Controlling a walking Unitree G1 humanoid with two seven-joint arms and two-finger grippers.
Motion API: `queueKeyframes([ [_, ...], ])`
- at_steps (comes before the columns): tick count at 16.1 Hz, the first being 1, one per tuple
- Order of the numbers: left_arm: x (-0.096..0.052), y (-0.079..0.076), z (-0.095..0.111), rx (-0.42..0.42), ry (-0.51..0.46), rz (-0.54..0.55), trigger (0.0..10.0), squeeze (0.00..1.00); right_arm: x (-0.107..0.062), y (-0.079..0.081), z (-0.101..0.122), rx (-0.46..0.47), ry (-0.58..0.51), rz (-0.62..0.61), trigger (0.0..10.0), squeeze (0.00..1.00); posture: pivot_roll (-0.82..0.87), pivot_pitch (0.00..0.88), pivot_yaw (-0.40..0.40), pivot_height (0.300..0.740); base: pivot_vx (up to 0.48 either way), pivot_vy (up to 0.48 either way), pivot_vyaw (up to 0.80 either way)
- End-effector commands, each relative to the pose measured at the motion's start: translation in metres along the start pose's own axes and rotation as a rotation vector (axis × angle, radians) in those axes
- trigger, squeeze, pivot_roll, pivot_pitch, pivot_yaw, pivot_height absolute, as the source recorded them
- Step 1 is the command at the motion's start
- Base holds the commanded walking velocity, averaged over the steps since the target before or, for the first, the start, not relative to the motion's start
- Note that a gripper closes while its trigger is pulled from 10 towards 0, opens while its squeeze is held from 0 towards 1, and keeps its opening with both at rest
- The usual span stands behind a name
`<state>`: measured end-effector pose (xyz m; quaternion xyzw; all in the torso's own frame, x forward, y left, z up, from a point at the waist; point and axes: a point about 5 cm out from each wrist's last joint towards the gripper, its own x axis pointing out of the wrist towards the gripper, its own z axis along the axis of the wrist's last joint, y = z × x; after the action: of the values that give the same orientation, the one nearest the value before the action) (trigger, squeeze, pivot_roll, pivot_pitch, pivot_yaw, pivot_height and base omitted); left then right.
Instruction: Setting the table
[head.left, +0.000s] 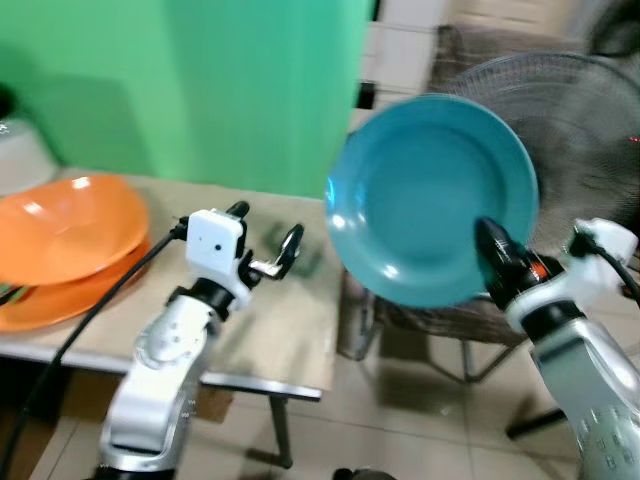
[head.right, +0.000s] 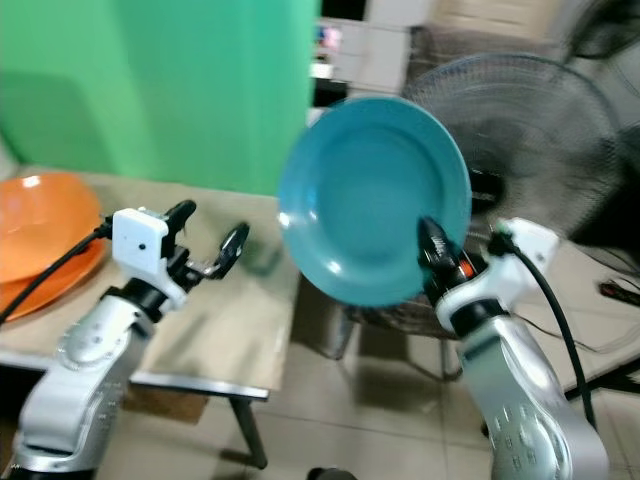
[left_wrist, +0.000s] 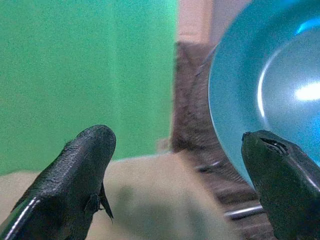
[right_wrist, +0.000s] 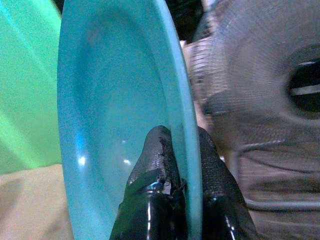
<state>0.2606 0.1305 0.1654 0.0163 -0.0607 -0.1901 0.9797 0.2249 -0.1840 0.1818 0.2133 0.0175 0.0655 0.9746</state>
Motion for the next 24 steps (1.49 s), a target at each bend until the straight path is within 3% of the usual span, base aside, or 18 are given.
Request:
queueKeyframes([
  [1,0.002,0.000,0.004,-0.001,-0.024,0.021,10.0,0.00,-0.006,0.004,0.006,-0.063,-0.036,-0.009,10.0,0.00,0.01,0.000,-0.024,0.740,0.000,0.000,-0.80],
  [3,0.002,0.003,0.004,0.011,-0.028,0.064,10.0,0.00,-0.011,0.005,-0.002,-0.059,-0.010,-0.016,10.0,0.00,0.01,0.000,-0.024,0.740,0.000,0.000,-0.80],
  [4,0.002,0.004,0.000,0.048,0.040,0.075,10.0,0.00,-0.011,0.004,-0.004,-0.065,-0.004,-0.035,10.0,0.00,0.00,0.000,-0.028,0.740,0.000,0.000,-0.80],
  [5,0.000,-0.003,-0.001,0.021,0.072,-0.040,10.0,0.00,-0.011,0.002,-0.004,-0.075,-0.015,-0.073,10.0,0.00,0.00,0.000,-0.030,0.740,0.000,0.000,-0.80],
  [6,-0.002,-0.006,0.000,0.027,0.062,-0.087,10.0,0.00,-0.011,0.000,-0.007,-0.076,-0.010,-0.093,10.0,0.00,0.01,0.000,-0.039,0.740,0.000,0.000,-0.80],
  [10,-0.003,-0.001,-0.004,0.093,0.077,-0.016,10.0,0.00,-0.005,-0.008,-0.010,-0.053,-0.012,-0.165,10.0,0.00,0.03,0.000,-0.050,0.740,0.000,0.000,-0.80],
  [14,-0.006,0.002,-0.004,0.088,0.079,0.012,10.0,0.00,-0.001,-0.009,-0.007,-0.096,-0.032,-0.174,10.0,0.00,0.03,0.000,-0.064,0.740,0.000,0.000,0.00],
  [18,-0.005,0.007,-0.003,0.067,0.083,0.053,10.0,0.00,0.004,-0.005,-0.009,-0.131,-0.020,-0.156,10.0,0.00,0.03,0.000,-0.067,0.740,0.000,0.000,-0.80],
  [19,-0.005,0.009,-0.003,0.067,0.080,0.075,10.0,0.00,0.005,-0.005,-0.009,-0.128,-0.023,-0.145,0.2,0.00,0.04,0.000,-0.071,0.740,0.000,0.000,-0.80],
  [20,-0.005,0.010,-0.003,0.062,0.077,0.088,10.0,0.00,0.006,-0.005,-0.009,-0.128,-0.024,-0.145,0.0,0.00,0.04,0.000,-0.076,0.740,0.000,0.000,-0.80],
  [21,-0.005,0.011,-0.002,0.067,0.073,0.091,10.0,0.00,0.008,-0.004,-0.010,-0.130,-0.023,-0.147,0.0,0.00,0.04,0.000,-0.077,0.740,0.000,0.000,-0.80],
  [22,-0.005,0.014,-0.002,0.072,0.076,0.102,10.0,0.00,0.011,-0.003,-0.011,-0.142,-0.020,-0.151,10.0,0.00,0.04,0.000,-0.071,0.740,0.000,0.000,-0.80],
  [24,-0.005,0.016,-0.003,0.078,0.082,0.112,10.0,0.00,0.011,-0.003,-0.010,-0.154,-0.022,-0.155,10.0,0.00,0.03,0.000,-0.069,0.740,0.000,0.000,-0.80],
])
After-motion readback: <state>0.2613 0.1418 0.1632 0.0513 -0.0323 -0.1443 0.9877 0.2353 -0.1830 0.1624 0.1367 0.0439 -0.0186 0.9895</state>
